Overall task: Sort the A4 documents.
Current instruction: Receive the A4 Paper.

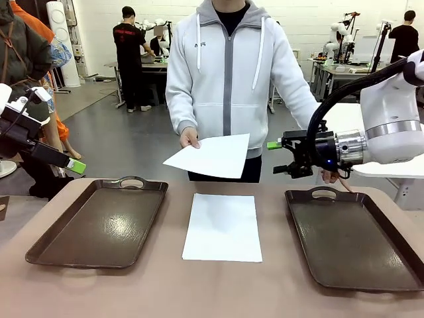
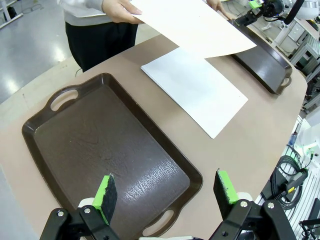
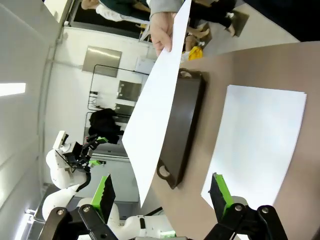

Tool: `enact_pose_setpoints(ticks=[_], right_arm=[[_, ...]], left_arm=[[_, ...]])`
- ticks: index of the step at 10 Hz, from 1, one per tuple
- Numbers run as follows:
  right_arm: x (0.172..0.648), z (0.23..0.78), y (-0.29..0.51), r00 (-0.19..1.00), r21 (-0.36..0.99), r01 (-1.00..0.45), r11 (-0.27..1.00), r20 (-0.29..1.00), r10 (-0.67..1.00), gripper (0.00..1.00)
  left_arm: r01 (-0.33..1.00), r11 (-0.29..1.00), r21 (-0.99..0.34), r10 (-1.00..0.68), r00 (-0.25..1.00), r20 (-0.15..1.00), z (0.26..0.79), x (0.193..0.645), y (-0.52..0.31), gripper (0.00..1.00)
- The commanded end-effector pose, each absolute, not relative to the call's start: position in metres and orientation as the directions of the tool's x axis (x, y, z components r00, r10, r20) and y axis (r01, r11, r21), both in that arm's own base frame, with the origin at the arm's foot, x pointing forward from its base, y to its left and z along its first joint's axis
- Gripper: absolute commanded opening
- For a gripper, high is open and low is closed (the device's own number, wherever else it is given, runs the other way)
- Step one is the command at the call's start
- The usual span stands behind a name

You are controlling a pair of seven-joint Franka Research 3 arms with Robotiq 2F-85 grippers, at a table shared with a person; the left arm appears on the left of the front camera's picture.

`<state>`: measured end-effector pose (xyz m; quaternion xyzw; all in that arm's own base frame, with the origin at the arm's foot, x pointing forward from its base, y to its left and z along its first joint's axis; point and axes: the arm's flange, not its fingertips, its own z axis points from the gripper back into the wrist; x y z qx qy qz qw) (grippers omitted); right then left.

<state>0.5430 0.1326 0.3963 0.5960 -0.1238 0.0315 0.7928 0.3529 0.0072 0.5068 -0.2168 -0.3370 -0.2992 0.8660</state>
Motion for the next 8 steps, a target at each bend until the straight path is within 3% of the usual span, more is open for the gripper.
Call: enact_pose_setpoints(ticks=[1,8], right_arm=[[0.562,0.387,0.142,0.978,0.964,-0.127,0.234,0.161,-0.136,1.00],[0.589,0.366,0.188,0.987,0.978,-0.051,0.202,0.081,-0.141,1.00]], left_arm=[[0.673,0.717,-0.180,-0.368,0.586,0.722,0.505,0.355,0.008,1.00],[0.673,0.717,-0.180,-0.368,0.586,0.722,0.505,0.355,0.008,1.00]])
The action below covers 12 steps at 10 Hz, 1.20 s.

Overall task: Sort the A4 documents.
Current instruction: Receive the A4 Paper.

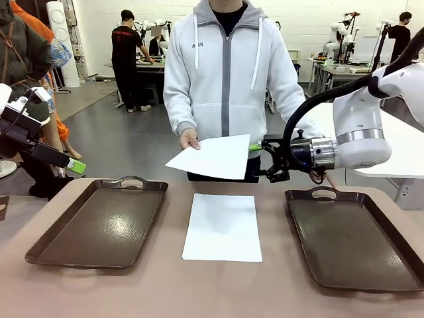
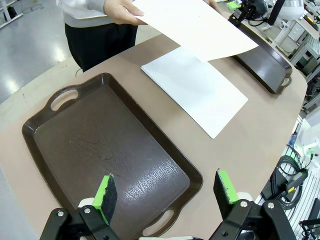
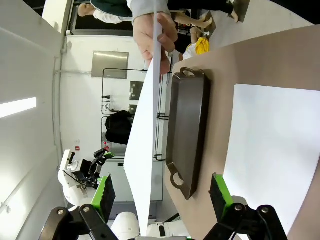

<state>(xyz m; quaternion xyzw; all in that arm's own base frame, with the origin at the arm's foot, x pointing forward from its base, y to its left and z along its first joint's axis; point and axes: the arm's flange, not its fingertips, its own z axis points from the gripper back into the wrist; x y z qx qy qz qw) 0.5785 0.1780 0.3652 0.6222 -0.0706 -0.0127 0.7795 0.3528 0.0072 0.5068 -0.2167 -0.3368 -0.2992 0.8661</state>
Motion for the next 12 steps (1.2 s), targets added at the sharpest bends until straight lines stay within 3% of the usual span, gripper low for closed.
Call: enact_pose_setpoints(ticks=[1,8,12], right_arm=[[0.591,0.366,0.194,0.987,0.980,-0.046,0.196,0.075,-0.141,1.00],[0.609,0.351,0.228,0.981,0.992,0.017,0.126,0.007,-0.192,1.00],[0.607,0.348,0.233,0.980,0.989,0.023,0.146,0.006,-0.198,0.98]], left_arm=[[0.673,0.717,-0.180,-0.368,0.586,0.722,0.505,0.355,0.008,1.00],[0.673,0.717,-0.180,-0.368,0.586,0.722,0.505,0.355,0.008,1.00],[0.673,0.717,-0.180,-0.368,0.586,0.722,0.505,0.355,0.008,1.00]])
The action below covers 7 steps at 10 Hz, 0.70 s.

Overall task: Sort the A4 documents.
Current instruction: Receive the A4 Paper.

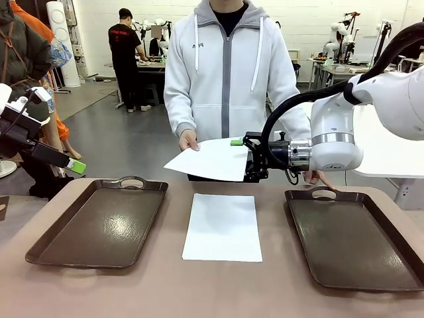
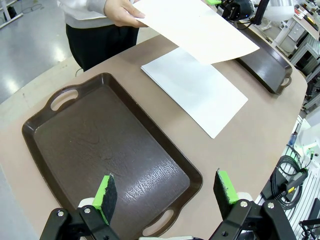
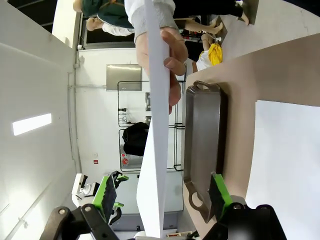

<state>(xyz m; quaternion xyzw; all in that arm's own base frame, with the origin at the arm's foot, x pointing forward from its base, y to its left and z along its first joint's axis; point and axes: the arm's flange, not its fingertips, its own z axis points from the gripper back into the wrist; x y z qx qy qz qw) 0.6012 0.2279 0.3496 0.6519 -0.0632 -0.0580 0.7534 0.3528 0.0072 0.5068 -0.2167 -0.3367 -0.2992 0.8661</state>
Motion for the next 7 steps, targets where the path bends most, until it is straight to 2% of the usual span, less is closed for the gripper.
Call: enact_pose_setpoints(ticks=[1,2,3,4,5,6,7], right_arm=[[0.6074,0.3469,0.2331,0.980,0.988,0.025,0.154,0.006,-0.199,0.82],[0.6070,0.3461,0.2324,0.980,0.987,0.031,0.155,0.001,-0.198,0.80],[0.6067,0.3460,0.2319,0.980,0.987,0.032,0.155,-0.001,-0.197,0.64],[0.6066,0.3460,0.2318,0.980,0.988,0.033,0.153,-0.002,-0.199,0.62],[0.6062,0.3460,0.2317,0.979,0.989,0.037,0.145,-0.007,-0.205,0.46],[0.6062,0.3435,0.2319,0.979,0.989,0.047,0.142,-0.018,-0.204,0.44],[0.6062,0.3426,0.2317,0.979,0.989,0.050,0.141,-0.021,-0.201,0.28]], left_arm=[[0.673,0.717,-0.180,-0.368,0.586,0.722,0.5049,0.3547,0.0084,1.00],[0.673,0.717,-0.180,-0.368,0.586,0.722,0.5049,0.3547,0.0084,1.00],[0.673,0.717,-0.180,-0.368,0.586,0.722,0.5049,0.3547,0.0084,1.00],[0.673,0.717,-0.180,-0.368,0.586,0.722,0.5049,0.3547,0.0084,1.00],[0.673,0.717,-0.180,-0.368,0.586,0.722,0.5049,0.3547,0.0084,1.00],[0.673,0.717,-0.180,-0.368,0.586,0.722,0.5049,0.3547,0.0084,1.00],[0.673,0.717,-0.180,-0.368,0.586,0.722,0.5049,0.3547,0.0084,1.00]])
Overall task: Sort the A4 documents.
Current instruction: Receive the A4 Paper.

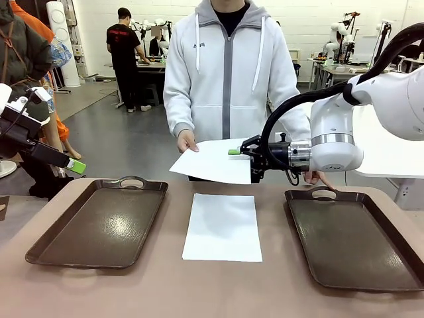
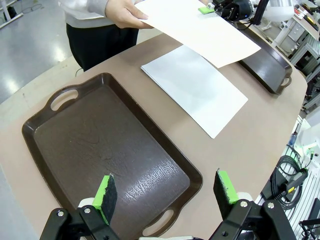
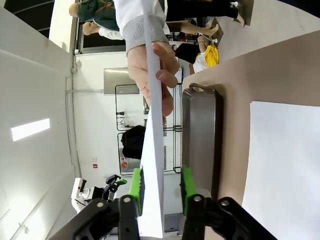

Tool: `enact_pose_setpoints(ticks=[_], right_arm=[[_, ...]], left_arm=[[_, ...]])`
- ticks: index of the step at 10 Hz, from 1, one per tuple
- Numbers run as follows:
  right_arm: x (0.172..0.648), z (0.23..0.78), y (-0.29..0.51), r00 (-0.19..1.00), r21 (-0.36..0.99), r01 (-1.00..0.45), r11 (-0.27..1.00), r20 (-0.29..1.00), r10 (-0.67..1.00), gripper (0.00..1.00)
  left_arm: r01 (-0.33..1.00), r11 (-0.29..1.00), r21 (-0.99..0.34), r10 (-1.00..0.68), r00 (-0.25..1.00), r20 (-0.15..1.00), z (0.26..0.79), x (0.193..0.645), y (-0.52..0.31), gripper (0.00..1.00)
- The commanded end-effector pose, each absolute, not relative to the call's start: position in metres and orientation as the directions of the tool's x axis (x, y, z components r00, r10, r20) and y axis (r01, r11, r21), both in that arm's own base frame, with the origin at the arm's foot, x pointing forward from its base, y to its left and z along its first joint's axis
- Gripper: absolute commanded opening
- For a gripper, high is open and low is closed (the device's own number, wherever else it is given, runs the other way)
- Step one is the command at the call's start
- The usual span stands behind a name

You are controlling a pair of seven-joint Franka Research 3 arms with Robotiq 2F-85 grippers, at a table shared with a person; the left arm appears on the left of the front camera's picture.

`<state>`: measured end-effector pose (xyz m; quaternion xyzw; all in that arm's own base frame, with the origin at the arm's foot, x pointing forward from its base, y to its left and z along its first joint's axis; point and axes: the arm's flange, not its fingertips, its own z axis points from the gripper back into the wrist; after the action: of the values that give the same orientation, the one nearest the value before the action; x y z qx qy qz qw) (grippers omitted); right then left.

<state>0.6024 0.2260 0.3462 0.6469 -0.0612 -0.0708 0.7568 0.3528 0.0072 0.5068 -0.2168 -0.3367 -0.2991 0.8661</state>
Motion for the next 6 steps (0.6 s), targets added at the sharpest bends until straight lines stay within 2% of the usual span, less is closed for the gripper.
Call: enact_pose_setpoints(ticks=[1,2,3,4,6], right_arm=[[0.6063,0.3432,0.2310,0.980,0.989,0.049,0.141,-0.020,-0.199,0.26],[0.6071,0.3435,0.2290,0.980,0.989,0.051,0.140,-0.023,-0.198,0.10],[0.6078,0.3427,0.2268,0.979,0.989,0.061,0.134,-0.033,-0.200,0.08],[0.6080,0.3424,0.2260,0.979,0.989,0.066,0.130,-0.039,-0.198,0.00],[0.6092,0.3427,0.2240,0.981,0.990,0.068,0.120,-0.045,-0.187,0.00]], left_arm=[[0.673,0.717,-0.180,-0.368,0.586,0.722,0.5049,0.3547,0.0084,1.00],[0.673,0.717,-0.180,-0.368,0.586,0.722,0.5049,0.3547,0.0084,1.00],[0.673,0.717,-0.180,-0.368,0.586,0.722,0.5049,0.3547,0.0084,1.00],[0.673,0.717,-0.180,-0.368,0.586,0.722,0.5049,0.3547,0.0084,1.00],[0.673,0.717,-0.180,-0.368,0.586,0.722,0.5049,0.3547,0.0084,1.00]])
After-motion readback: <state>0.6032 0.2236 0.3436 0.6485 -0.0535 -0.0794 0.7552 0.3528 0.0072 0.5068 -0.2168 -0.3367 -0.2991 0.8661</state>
